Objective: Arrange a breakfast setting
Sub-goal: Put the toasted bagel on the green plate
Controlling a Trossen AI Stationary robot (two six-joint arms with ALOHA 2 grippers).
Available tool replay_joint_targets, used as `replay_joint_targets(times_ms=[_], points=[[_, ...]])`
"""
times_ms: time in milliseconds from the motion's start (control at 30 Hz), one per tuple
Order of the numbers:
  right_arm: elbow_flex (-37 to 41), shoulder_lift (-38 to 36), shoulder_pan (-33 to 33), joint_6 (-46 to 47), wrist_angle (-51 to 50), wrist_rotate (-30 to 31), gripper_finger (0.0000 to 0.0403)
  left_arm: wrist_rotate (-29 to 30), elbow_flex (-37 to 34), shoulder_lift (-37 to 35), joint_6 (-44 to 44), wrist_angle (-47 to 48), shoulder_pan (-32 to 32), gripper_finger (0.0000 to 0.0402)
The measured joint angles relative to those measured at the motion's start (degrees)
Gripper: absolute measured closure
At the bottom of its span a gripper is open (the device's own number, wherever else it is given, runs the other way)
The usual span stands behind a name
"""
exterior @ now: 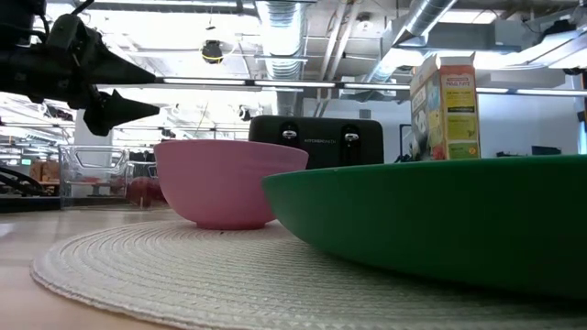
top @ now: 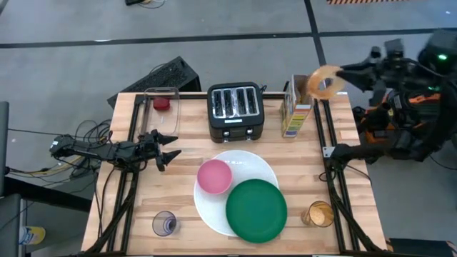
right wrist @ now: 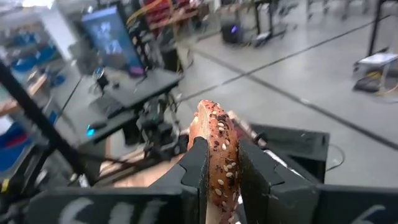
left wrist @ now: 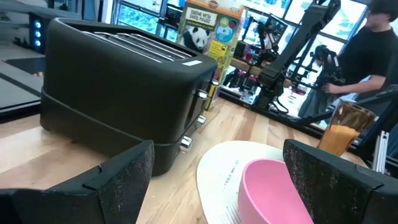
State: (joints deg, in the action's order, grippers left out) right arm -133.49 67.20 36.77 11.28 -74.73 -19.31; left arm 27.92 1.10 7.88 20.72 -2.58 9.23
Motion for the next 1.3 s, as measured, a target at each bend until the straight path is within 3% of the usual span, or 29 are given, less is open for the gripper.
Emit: replay_joint_targets(times_ms=[233, 567, 767, 1300], points=[[4.0, -5.0, -1.6, 3.6, 3.8, 4.2, 0.0321, 0.0, 0.0, 0.0, -0.1, 0.0, 0.0, 0.0058], [30.0, -17.4, -1.6, 8.0, 18.7, 3.1, 0.0321, 0.2, 0.0, 0.0, 1.9, 0.0, 0.0, 0.0058], [45.3, -26.1, -1.6, 12.8, 32.2, -6.0, 0.0321, 0.6, 0.1, 0.0, 2.6, 0.0, 0.0, 0.0058], [77.8, -42.1, -2.7, 20.2, 36.8, -15.1, 0.0321, 1.5, 0.1, 0.0, 2.6, -0.1, 0.0, 0.0058]])
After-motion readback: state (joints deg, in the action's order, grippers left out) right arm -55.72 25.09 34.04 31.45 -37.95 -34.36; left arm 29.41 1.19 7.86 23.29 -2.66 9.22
